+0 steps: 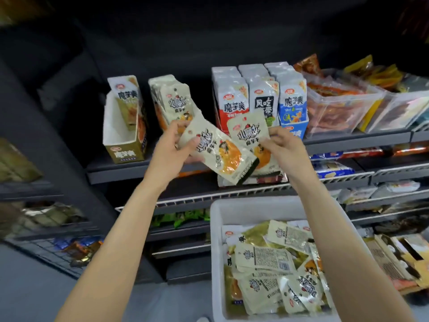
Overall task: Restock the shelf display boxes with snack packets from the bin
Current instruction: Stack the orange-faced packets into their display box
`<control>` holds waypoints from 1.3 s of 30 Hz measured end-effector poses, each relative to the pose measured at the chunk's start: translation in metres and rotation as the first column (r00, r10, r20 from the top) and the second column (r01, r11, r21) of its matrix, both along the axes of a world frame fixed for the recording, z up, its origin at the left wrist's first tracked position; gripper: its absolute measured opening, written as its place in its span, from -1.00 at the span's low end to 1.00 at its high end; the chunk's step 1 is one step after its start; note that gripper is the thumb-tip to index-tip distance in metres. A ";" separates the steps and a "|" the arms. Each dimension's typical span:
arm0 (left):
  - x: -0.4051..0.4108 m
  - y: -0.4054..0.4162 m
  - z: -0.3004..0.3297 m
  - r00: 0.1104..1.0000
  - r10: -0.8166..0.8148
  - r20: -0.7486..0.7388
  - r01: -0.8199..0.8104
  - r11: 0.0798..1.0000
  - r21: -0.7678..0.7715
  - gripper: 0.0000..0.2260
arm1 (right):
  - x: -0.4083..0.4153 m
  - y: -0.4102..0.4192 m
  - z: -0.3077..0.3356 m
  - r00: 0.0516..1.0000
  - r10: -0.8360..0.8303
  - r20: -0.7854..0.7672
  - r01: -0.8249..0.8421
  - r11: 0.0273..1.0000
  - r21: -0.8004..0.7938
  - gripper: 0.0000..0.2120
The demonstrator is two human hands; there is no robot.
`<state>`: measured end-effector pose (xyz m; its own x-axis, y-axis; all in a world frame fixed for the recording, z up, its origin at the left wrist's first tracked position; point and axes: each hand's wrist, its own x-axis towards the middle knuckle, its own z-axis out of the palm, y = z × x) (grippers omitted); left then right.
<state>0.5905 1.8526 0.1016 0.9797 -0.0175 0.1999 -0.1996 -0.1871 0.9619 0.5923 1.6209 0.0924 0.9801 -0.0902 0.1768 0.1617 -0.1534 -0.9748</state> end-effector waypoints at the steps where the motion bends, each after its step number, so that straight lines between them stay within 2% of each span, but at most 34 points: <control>1: 0.002 0.008 0.009 0.998 0.022 0.052 -0.025 0.999 0.047 -0.69 | 0.007 0.006 0.009 0.999 0.000 0.043 0.000 1.000 -0.010 -0.85; 2: 0.004 0.015 0.018 0.994 0.051 0.101 -0.059 0.995 0.077 -0.64 | 0.014 0.011 0.016 0.996 -0.011 0.083 0.015 0.999 -0.046 -0.85; 4: 0.007 0.027 0.033 0.970 0.132 0.203 -0.143 0.989 0.039 -0.60 | 0.026 0.022 0.030 0.986 -0.033 0.162 0.049 0.994 -0.097 -0.83; 8: 0.017 0.039 0.057 0.824 0.348 0.447 -0.352 0.933 -0.078 -0.68 | 0.043 0.048 0.050 0.949 -0.114 0.295 0.101 0.993 0.058 -0.82; 10: 0.026 0.040 0.062 0.761 0.372 0.531 -0.381 0.919 -0.099 -0.70 | 0.049 0.057 0.054 0.917 -0.168 0.360 0.125 0.982 0.140 -0.84; 12: 0.039 0.043 0.060 0.735 0.367 0.570 -0.401 0.913 -0.071 -0.72 | 0.055 0.064 0.056 0.897 -0.209 0.390 0.136 0.969 0.206 -0.84; 15: 0.066 0.052 0.046 0.771 0.351 0.531 -0.419 0.908 0.008 -0.70 | 0.064 0.071 0.058 0.917 -0.187 0.353 0.086 0.955 0.283 -0.82; 19: 0.093 0.052 0.028 0.850 0.288 0.441 -0.397 0.900 0.177 -0.66 | 0.079 0.085 0.060 0.961 -0.009 0.276 -0.074 0.955 0.287 -0.87; 22: 0.102 0.052 0.030 0.858 0.240 0.453 -0.412 0.850 0.329 -0.63 | 0.093 0.100 0.062 0.964 0.066 0.257 -0.124 0.969 0.214 -0.86; 25: 0.113 0.055 0.028 0.909 0.121 0.399 -0.354 0.731 0.584 -0.66 | 0.108 0.112 0.061 0.963 0.090 0.252 -0.105 0.993 0.048 -0.87; 27: 0.120 0.058 0.022 0.933 0.089 0.348 -0.311 0.687 0.657 -0.68 | 0.118 0.116 0.059 0.965 0.076 0.252 -0.062 0.996 -0.065 -0.87; 30: 0.125 0.060 0.012 0.932 0.108 0.347 -0.319 0.701 0.638 -0.59 | 0.128 0.119 0.053 0.966 0.075 0.247 -0.045 0.991 -0.127 -0.88; 32: 0.124 0.059 0.010 0.922 0.120 0.369 -0.325 0.757 0.567 -0.50 | 0.131 0.121 0.050 0.968 0.099 0.229 -0.061 0.984 -0.169 -0.87; 36: 0.125 0.062 0.007 0.941 0.144 0.307 -0.281 0.837 0.469 -0.40 | 0.137 0.126 0.042 0.967 0.151 0.206 -0.088 0.954 -0.288 -0.82; 39: 0.133 0.068 0.005 0.955 0.114 0.272 -0.227 0.875 0.428 -0.38 | 0.141 0.128 0.036 0.935 0.090 0.344 0.109 0.848 -0.518 -0.80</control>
